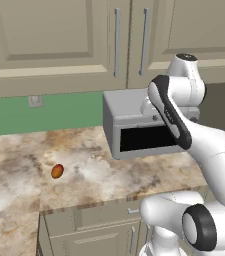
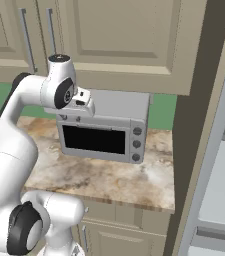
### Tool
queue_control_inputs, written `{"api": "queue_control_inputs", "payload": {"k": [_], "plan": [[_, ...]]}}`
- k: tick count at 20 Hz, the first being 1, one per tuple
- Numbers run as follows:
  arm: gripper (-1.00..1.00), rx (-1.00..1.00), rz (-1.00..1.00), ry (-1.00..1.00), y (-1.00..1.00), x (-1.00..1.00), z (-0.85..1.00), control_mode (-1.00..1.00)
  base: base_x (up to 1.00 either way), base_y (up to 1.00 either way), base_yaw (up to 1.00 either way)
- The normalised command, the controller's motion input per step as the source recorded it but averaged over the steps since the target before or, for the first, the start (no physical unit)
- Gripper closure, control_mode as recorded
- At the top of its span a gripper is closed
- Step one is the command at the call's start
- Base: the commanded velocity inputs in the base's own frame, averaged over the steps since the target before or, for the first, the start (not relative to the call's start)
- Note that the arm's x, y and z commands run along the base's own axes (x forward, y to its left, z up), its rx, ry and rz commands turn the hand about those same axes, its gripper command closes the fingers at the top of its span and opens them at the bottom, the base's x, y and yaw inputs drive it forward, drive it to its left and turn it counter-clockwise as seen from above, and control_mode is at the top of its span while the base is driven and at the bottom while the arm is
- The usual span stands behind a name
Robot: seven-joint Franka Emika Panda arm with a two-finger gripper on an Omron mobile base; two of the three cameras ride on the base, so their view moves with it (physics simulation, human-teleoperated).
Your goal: Place the mango in the correct fridge rack based on whether it is a fruit or vegetable. Finally, close the fridge door.
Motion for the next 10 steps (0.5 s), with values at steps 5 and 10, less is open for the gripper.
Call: {"api": "queue_control_inputs", "payload": {"k": [5, 10], "plan": [[-1.00, -0.03, 0.00, -0.05, 0.18, -0.01, -0.03, -1.00, 0.00, 0.00, 0.00], [-1.00, 0.00, 0.00, -0.15, 0.41, -0.19, -0.25, -1.00, 0.00, 0.00, 0.00]]}}
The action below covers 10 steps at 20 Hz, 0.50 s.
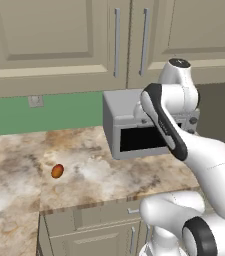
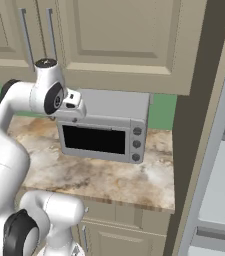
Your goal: Place the mango in the correct fridge rack based on whether it is a fruit or vegetable. Finally, close the fridge door.
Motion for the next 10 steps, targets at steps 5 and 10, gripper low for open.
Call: {"api": "queue_control_inputs", "payload": {"k": [5, 10], "plan": [[-1.00, 0.00, -0.01, -0.14, 0.92, -0.19, -0.24, -1.00, 0.00, 0.00, 0.00], [-1.00, 0.01, -0.05, -0.04, 1.00, -0.12, -0.29, -1.00, 0.00, 0.00, 0.00]]}}
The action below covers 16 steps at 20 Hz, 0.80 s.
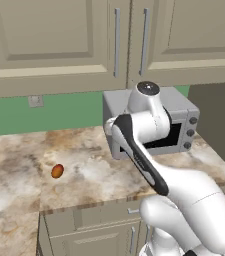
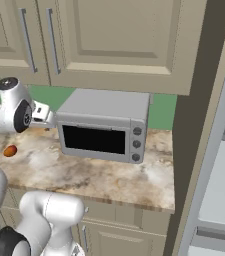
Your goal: Place the mango in the correct fridge rack based on whether it is a fruit or vegetable. Finally, close the fridge door.
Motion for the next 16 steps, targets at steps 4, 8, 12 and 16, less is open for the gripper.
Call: {"api": "queue_control_inputs", "payload": {"k": [4, 8, 12, 16], "plan": [[-1.00, 0.02, -0.09, 0.00, 1.00, -0.15, -0.32, -1.00, 0.00, 0.00, 0.00], [-1.00, 0.05, -0.08, 0.00, 0.98, -0.06, -0.35, -1.00, 0.00, 0.00, 0.00], [-1.00, 0.08, -0.06, 0.00, 0.93, -0.01, -0.41, -1.00, 0.00, 0.00, 0.00], [-1.00, 0.13, -0.04, 0.02, 0.73, 0.00, -0.35, -1.00, 0.00, 0.00, 0.00]]}}
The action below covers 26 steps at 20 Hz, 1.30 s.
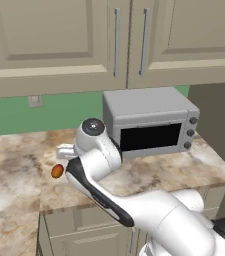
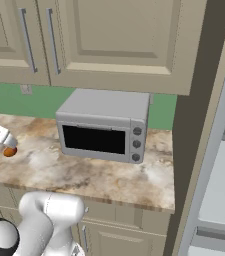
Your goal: Place the mango in the correct fridge rack based on whether it is a fruit or vegetable. Finally, close the fridge door.
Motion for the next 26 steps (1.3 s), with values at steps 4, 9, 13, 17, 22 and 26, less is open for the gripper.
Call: {"api": "queue_control_inputs", "payload": {"k": [4, 9, 13, 17, 22, 26], "plan": [[-1.00, 0.14, 0.00, 0.12, 0.56, 0.00, -0.24, -1.00, 0.00, 0.00, 0.00], [-1.00, 0.06, 0.00, 0.13, 0.52, 0.06, -0.17, -1.00, 0.00, 0.00, 0.00], [-1.00, 0.00, 0.00, 0.07, 0.19, 0.18, -0.05, -1.00, 0.00, 0.00, 0.00], [-1.00, 0.00, 0.00, 0.02, 0.02, 0.19, -0.07, -1.00, 0.00, 0.00, 0.00], [-1.00, 0.00, 0.00, 0.01, 0.00, 0.26, -0.19, -1.00, 0.00, 0.00, 0.00], [-1.00, 0.00, 0.00, 0.00, 0.00, 0.24, -0.32, -1.00, 0.00, 0.00, 0.00]]}}
